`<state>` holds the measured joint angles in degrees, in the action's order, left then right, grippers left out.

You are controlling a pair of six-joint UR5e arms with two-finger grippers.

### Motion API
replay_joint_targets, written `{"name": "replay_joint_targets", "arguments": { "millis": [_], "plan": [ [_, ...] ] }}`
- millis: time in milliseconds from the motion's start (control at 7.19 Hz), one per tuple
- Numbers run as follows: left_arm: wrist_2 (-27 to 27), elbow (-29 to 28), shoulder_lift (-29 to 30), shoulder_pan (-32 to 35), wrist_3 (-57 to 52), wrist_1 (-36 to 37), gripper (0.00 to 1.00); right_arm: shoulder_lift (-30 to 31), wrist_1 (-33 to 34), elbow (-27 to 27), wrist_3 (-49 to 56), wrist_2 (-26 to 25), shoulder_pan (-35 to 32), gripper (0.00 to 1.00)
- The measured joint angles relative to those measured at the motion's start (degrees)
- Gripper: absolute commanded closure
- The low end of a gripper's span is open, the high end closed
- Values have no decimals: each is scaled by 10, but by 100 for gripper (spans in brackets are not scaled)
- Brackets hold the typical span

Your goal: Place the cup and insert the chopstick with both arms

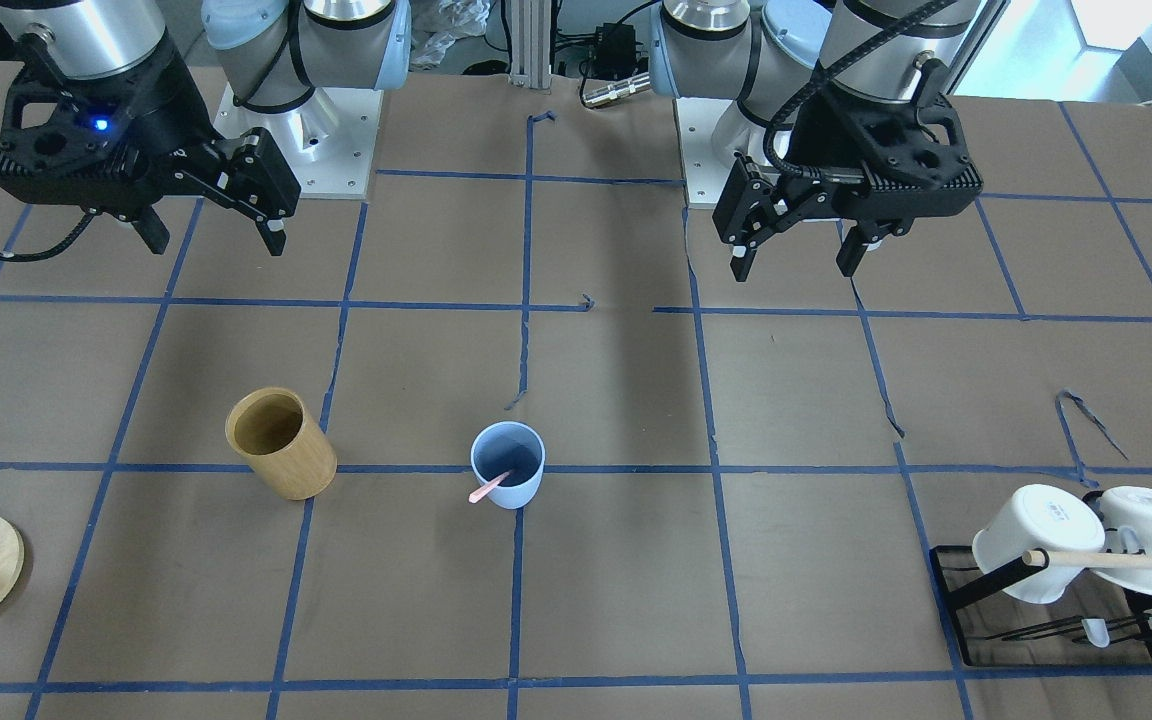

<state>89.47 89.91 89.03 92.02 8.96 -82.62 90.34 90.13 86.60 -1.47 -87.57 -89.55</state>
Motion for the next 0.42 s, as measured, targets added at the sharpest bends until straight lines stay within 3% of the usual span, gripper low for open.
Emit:
{"name": "replay_joint_targets", "arguments": {
  "millis": [417],
  "plan": [
    [0,0,0,0,0,0,0,-2,0,6,2,1,0,0]
  ]
}}
